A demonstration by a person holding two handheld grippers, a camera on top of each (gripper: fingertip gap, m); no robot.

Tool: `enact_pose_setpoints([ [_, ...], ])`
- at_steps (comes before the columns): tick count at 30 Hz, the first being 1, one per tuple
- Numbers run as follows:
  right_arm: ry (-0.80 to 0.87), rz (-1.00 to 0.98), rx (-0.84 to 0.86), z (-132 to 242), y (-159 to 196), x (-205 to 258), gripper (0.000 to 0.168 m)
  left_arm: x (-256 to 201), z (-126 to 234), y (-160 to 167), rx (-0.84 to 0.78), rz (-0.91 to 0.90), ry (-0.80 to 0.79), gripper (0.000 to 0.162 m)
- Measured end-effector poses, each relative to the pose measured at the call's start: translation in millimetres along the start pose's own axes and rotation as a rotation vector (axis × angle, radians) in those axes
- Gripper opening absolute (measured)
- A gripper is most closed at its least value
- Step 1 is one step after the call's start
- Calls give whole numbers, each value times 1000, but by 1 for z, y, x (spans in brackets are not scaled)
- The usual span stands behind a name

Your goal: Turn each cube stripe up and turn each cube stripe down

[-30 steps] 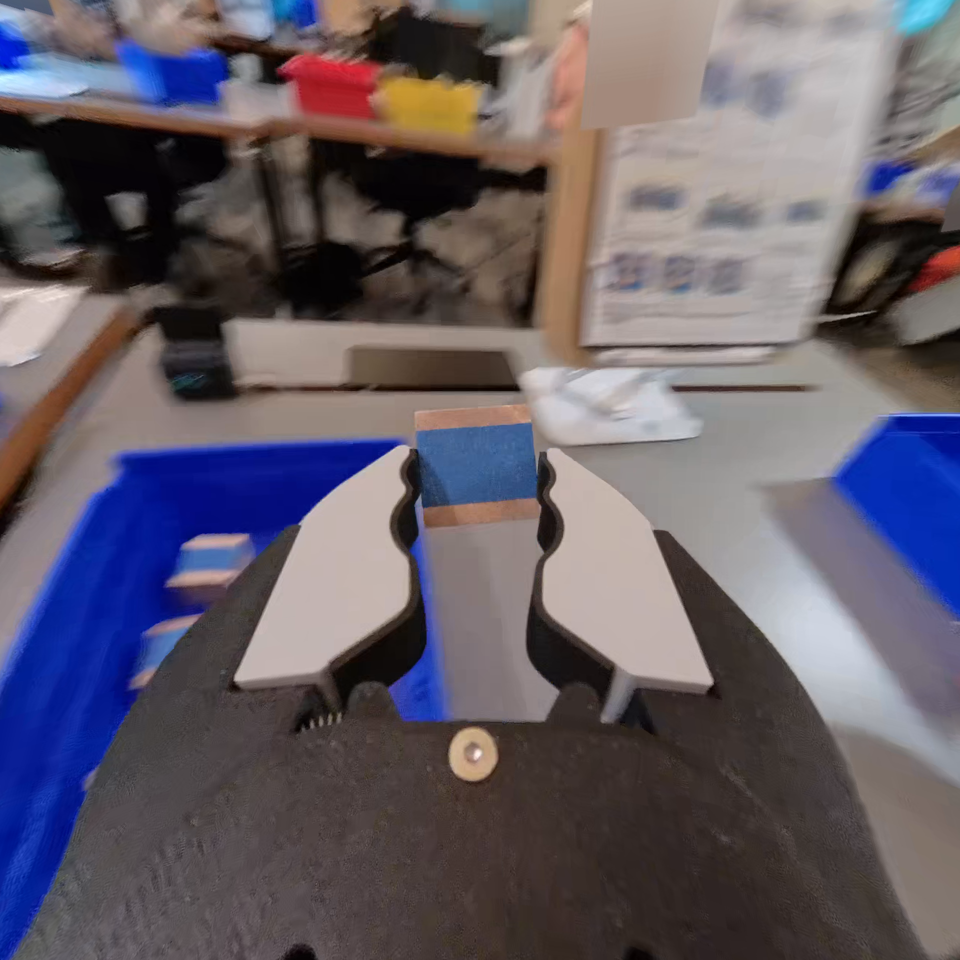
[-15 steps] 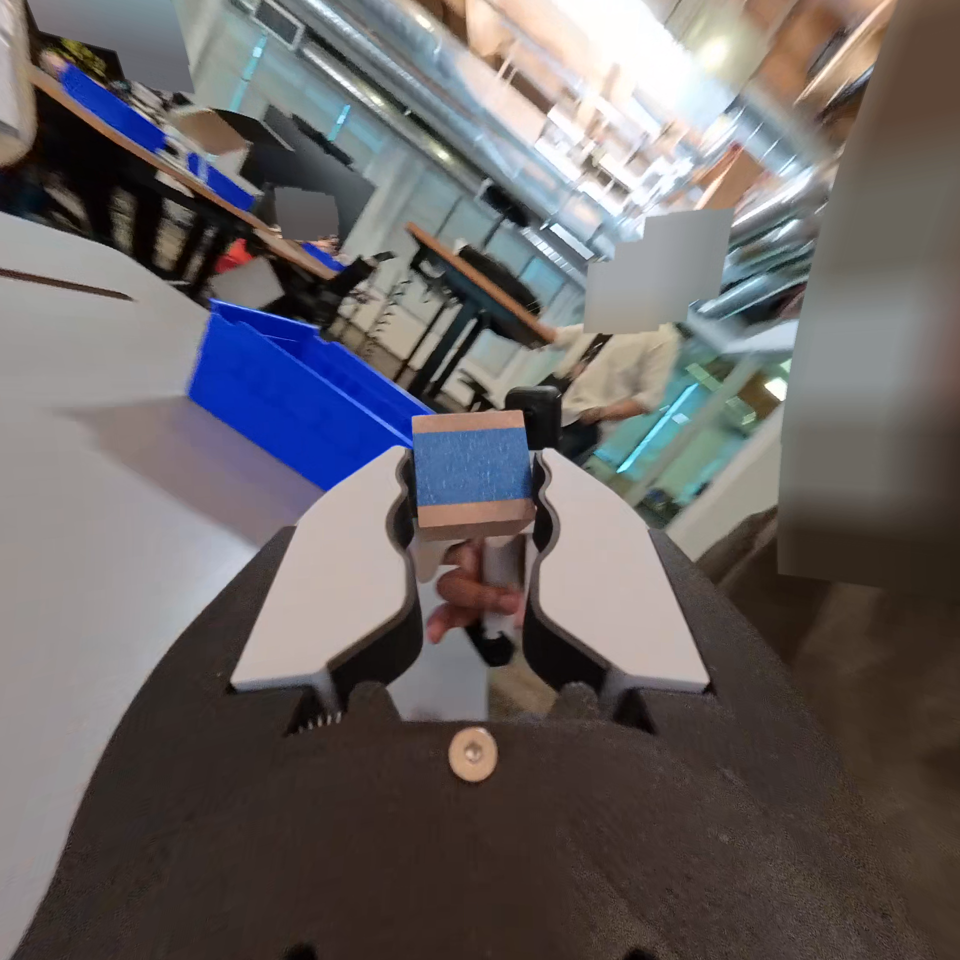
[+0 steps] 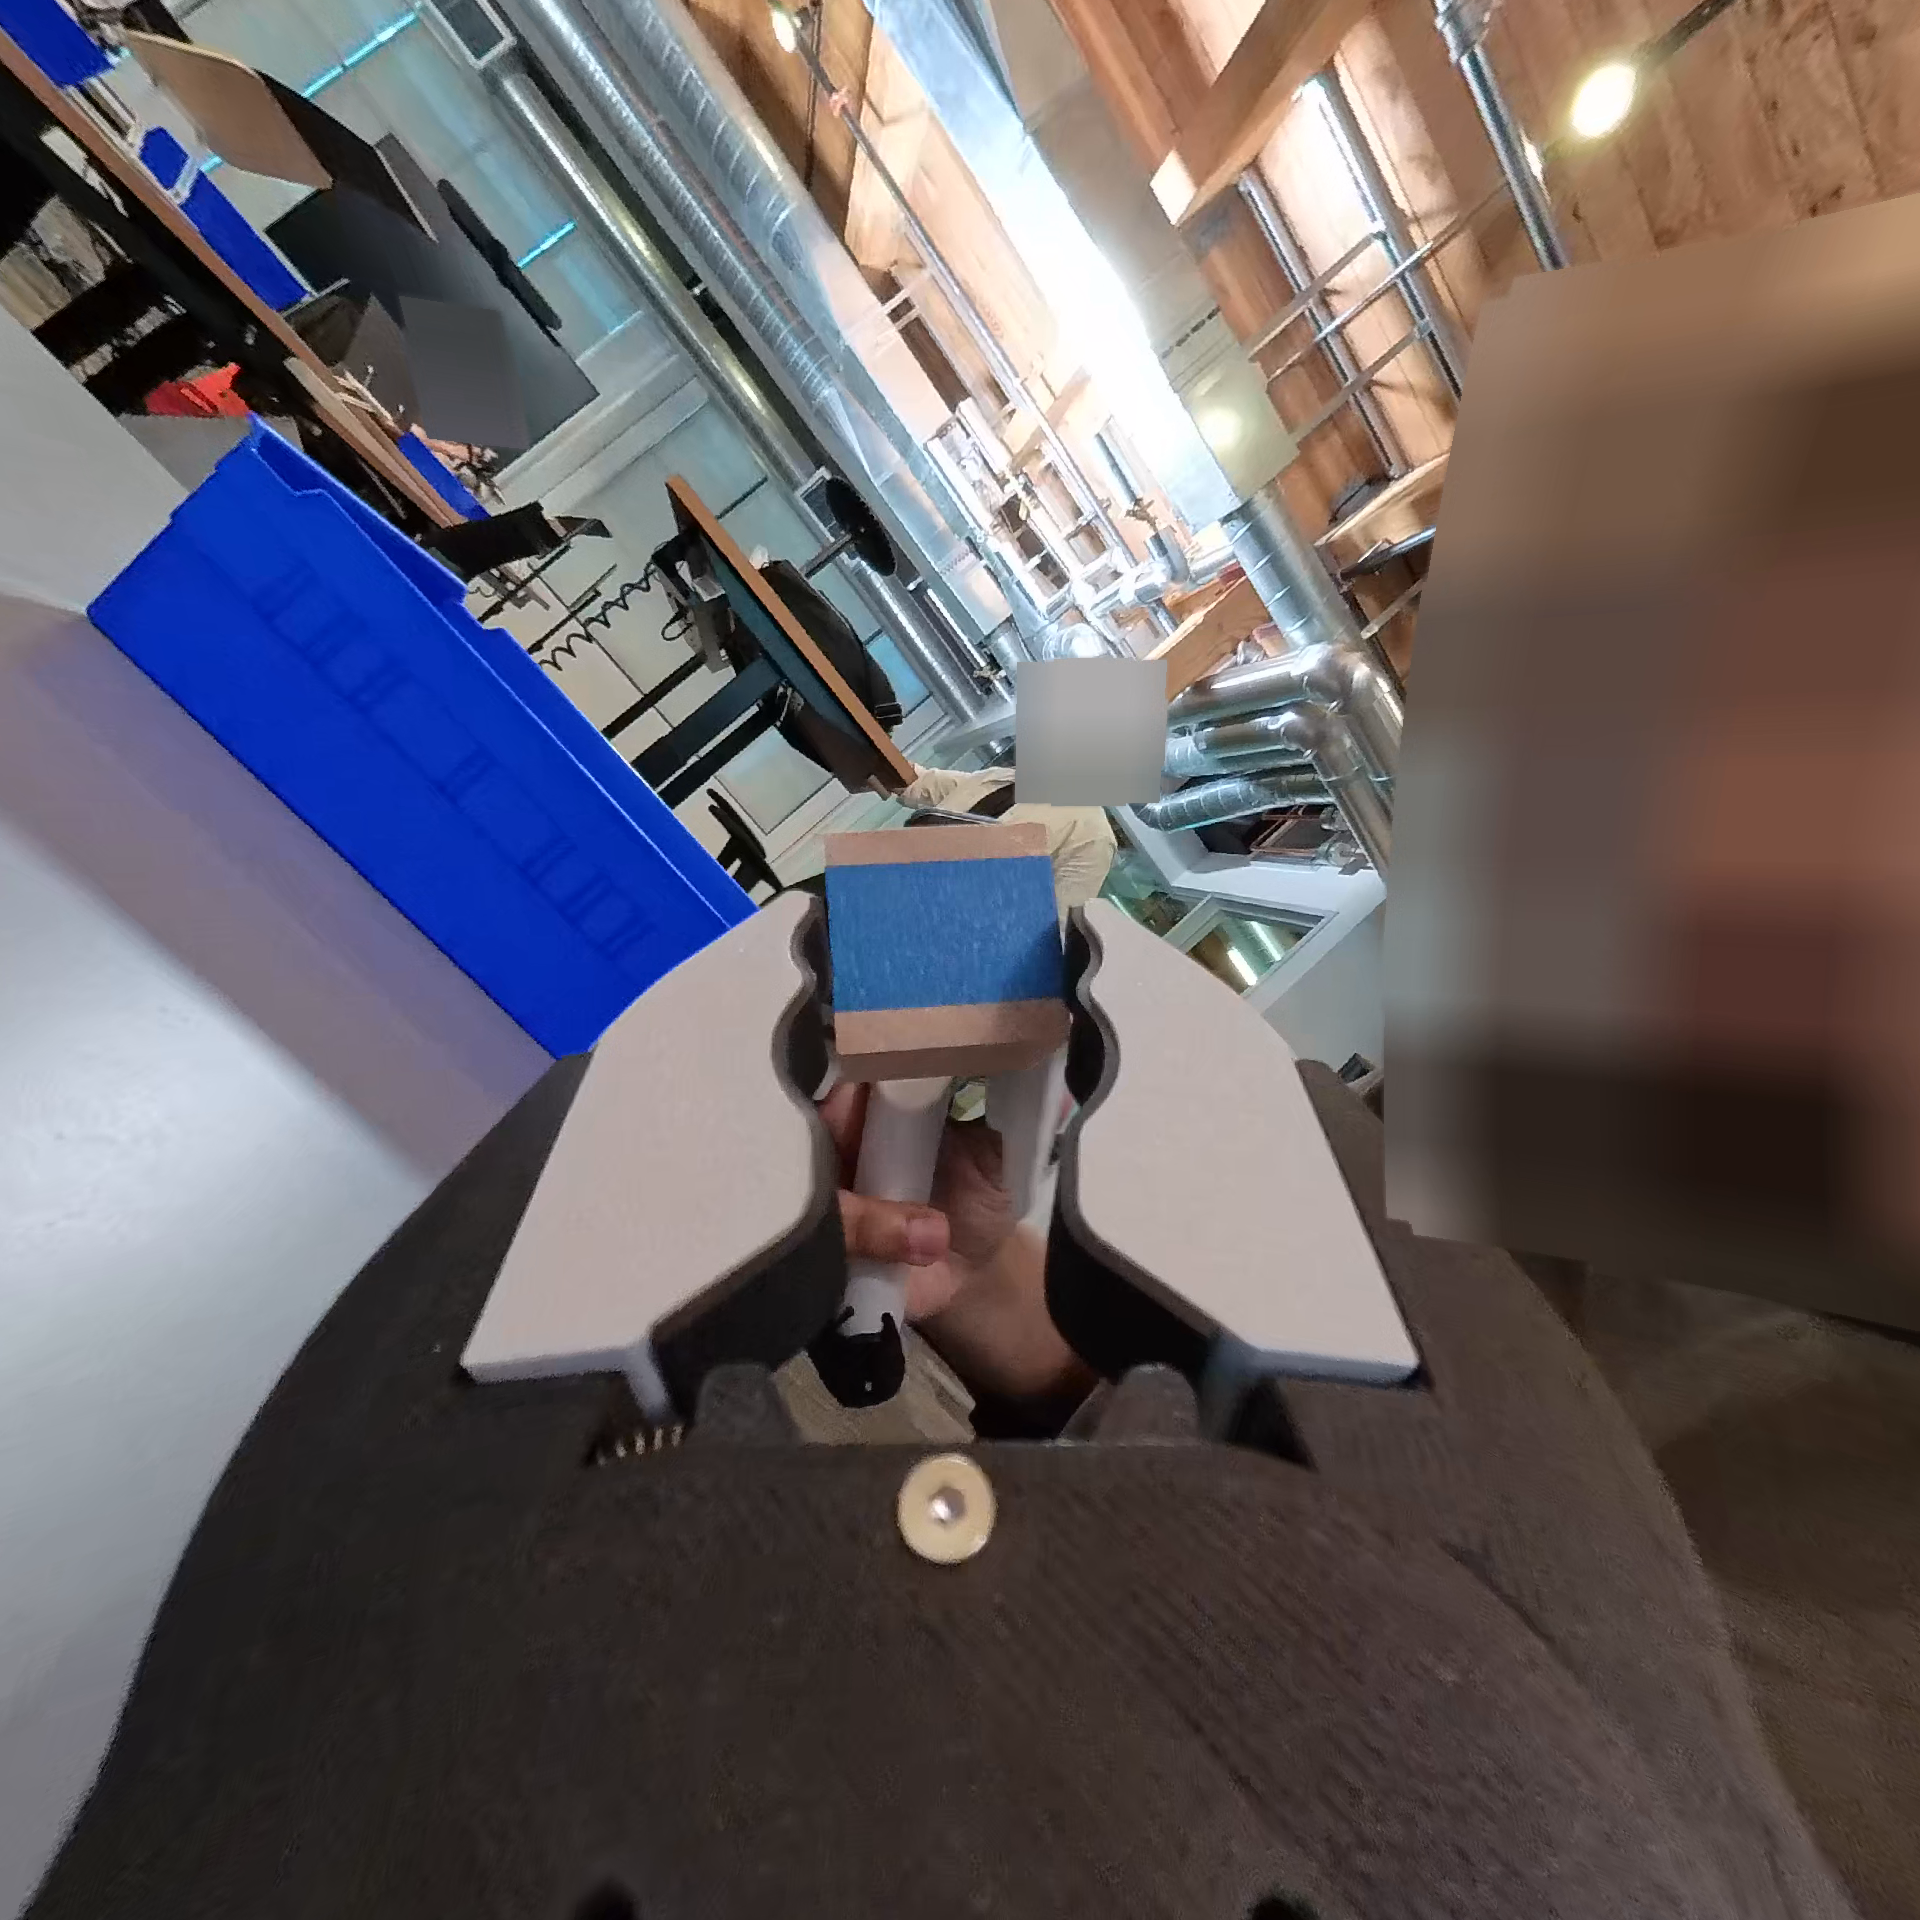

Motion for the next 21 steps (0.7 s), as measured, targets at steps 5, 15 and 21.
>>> enact_pose_setpoints([
  [5, -46, -88, -19, 2, -1, -2, 40, 2, -1, 1, -2, 1, 4, 43],
  [15, -62, -138, -11, 4, -3, -6, 39, 5, -1, 6, 48, -22, 0, 43],
  [21, -44, -29, 3, 8, -9, 1, 39, 6, -2, 6, 48, -71, -82, 59],
])
Point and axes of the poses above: each gripper's, where its closed fingertips meet, z back along the fingers, y out of its underside, x = y × z across the jaws, the point moved 7 cm from there along z, back along the fingers, and after that the axes turned 2 degrees about -z, right-handed, at the moved point
